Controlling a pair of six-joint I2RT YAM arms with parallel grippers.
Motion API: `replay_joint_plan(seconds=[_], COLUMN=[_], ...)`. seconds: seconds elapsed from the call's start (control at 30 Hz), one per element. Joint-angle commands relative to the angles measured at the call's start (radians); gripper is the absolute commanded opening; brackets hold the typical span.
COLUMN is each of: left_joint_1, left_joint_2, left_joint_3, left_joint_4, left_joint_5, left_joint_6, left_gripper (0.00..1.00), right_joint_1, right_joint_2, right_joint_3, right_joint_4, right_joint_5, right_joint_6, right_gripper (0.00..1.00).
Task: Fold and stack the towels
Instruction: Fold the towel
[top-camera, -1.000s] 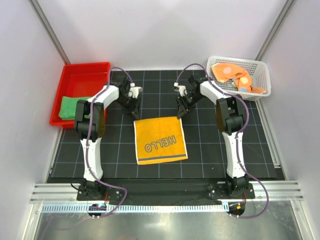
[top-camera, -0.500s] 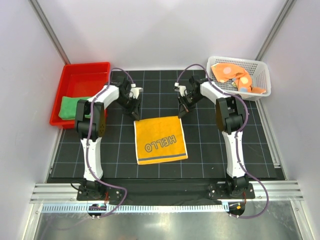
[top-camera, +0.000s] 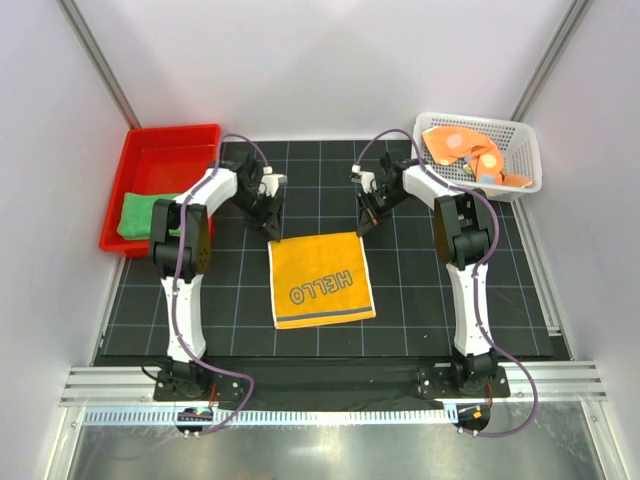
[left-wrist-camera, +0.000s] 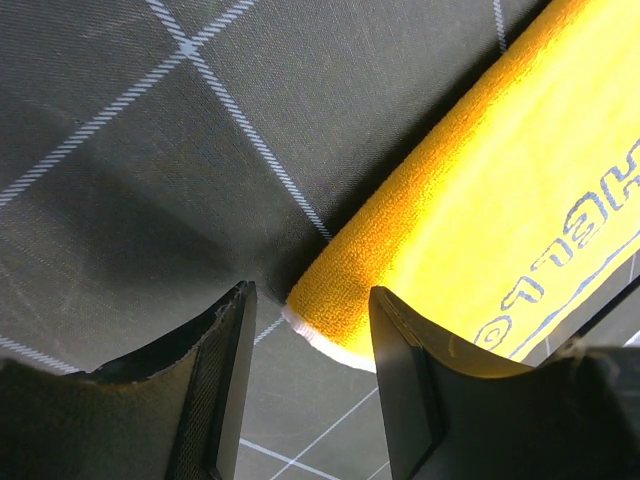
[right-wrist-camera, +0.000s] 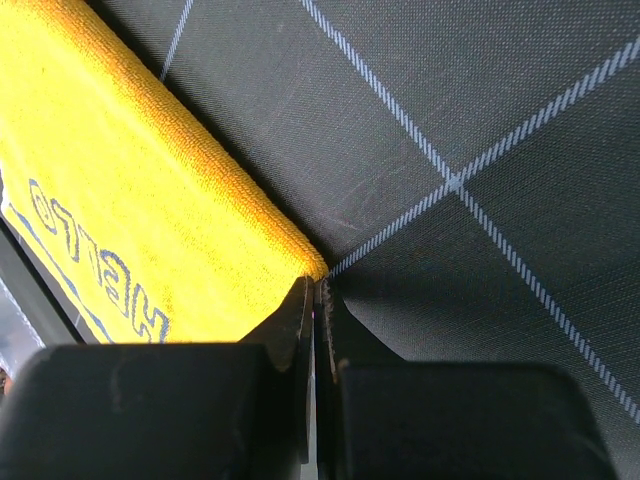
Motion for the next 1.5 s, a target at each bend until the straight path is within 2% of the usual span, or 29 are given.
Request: replay_joint_plan(seconds=[0.0,0.17,0.23,0.33,0.37,0.4,0.6,0.8,1.0,1.2,1.47], left_joint_1=[0.006,0.006,0.008,0.006,0.006,0.008,0.002,-0.017,-0.023,-0.044,-0.131], left_joint_2=[-0.025,-0.007,-0.002,0.009,0.012,0.015,-0.003,-0.122,-0.234,-0.362,-0.477], left_joint_3=[-0.024,-0.031,-0.03,-0.01,0.01,0.021,0.106,0.058,-0.068,-0.231,-0.435], left_joint_4=[-0.017,-0.006,-0.001,-0.003,-0.004,-0.006,-0.014,0.051,0.121,0.198,0.276], left_joint_5=[0.028,0.022,0.025,0.01,0.002,-0.008,-0.056,-0.104,-0.13,-0.166,-0.27], left_joint_6=[0.028,0.024,0.024,0.017,0.017,0.016,-0.012,-0.039,-0.073,-0.114,-0.197], left_gripper=[0.52,0.44,0.37,0.17,0.05,0.0,0.0,0.0,0.0,0.0,0.0], right_joint_1=[-0.007,-0.008,-0.01,-0.01,-0.011,-0.013,-0.022,-0.02,-0.011,0.035,0.125], right_joint_2=[-0.044,-0.051,-0.056,-0.059,-0.064,-0.077,-0.146,-0.303,-0.467,-0.636,-0.841], right_joint_3=[-0.009,-0.007,-0.015,-0.017,-0.021,-0.039,-0.115,-0.254,-0.417,-0.595,-0.809], right_joint_4=[0.037,0.043,0.057,0.063,0.069,0.093,0.204,0.38,0.488,0.561,0.611], right_joint_5=[0.051,0.054,0.056,0.062,0.069,0.078,0.149,0.2,0.252,0.374,0.543], right_joint_6=[-0.002,0.005,0.005,0.007,0.011,0.015,0.042,0.105,0.189,0.268,0.389], right_gripper=[0.01,0.01,0.01,0.01,0.01,0.01,0.01,0.01,0.01,0.01,0.01])
